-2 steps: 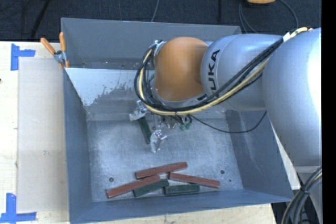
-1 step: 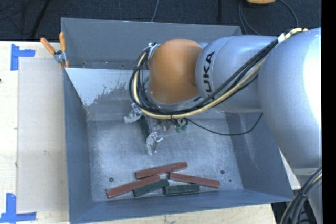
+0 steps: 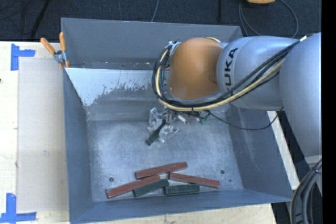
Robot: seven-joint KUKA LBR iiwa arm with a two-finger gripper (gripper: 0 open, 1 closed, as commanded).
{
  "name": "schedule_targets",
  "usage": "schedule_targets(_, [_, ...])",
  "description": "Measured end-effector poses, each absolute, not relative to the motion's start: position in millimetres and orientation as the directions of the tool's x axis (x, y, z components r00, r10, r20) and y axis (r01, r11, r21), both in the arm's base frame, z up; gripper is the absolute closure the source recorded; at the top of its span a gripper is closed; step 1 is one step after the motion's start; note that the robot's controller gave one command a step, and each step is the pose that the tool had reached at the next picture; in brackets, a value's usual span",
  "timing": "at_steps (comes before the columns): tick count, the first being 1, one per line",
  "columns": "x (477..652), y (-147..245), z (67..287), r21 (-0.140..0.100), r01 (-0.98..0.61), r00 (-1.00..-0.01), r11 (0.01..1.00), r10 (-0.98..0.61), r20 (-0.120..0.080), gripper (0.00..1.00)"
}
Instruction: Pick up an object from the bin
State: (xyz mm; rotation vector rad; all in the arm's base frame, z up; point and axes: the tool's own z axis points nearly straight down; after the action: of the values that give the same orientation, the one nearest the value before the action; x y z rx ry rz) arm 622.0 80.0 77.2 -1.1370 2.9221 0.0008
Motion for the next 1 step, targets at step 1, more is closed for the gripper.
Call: schedule_targets(1, [622.1,80.0,77.2,-0.002,-0.675,-0.738,0.738,-0.675,-0.006,1.0])
